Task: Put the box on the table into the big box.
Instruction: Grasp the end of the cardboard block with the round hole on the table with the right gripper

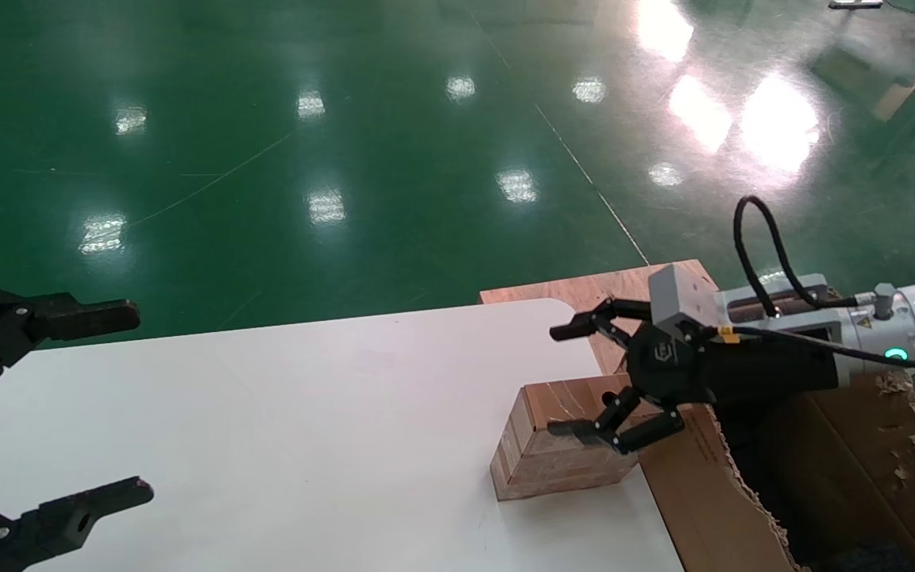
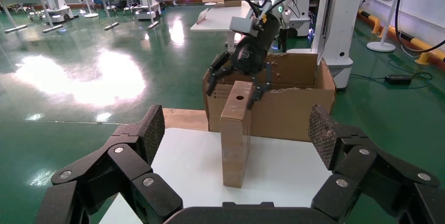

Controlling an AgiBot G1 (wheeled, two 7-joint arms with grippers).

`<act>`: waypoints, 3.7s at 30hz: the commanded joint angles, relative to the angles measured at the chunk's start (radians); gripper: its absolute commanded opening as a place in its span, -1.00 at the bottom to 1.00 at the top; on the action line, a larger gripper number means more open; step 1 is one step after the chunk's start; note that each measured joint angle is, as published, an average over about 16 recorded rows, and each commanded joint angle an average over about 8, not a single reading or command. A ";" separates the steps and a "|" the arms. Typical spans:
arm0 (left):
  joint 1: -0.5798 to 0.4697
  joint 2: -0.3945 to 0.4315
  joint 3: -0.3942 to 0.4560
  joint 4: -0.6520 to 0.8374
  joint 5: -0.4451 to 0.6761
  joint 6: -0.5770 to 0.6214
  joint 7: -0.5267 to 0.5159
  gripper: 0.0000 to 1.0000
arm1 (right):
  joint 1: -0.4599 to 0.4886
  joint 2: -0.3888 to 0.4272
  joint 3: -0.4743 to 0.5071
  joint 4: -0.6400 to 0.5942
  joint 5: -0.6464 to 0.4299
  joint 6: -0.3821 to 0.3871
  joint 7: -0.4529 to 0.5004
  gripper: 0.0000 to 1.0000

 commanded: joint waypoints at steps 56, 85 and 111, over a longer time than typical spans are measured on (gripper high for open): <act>0.000 -0.001 0.002 0.000 -0.002 -0.001 0.001 1.00 | 0.181 0.007 -0.431 -0.164 0.114 0.004 -0.165 1.00; 0.000 -0.001 0.002 0.000 -0.002 -0.001 0.001 -1.00 | 0.183 0.006 -0.434 -0.166 0.116 0.004 -0.167 -1.00; -0.001 -0.001 0.003 0.001 -0.002 -0.001 0.002 -1.00 | 0.217 0.042 -0.438 -0.029 0.260 0.005 0.091 -1.00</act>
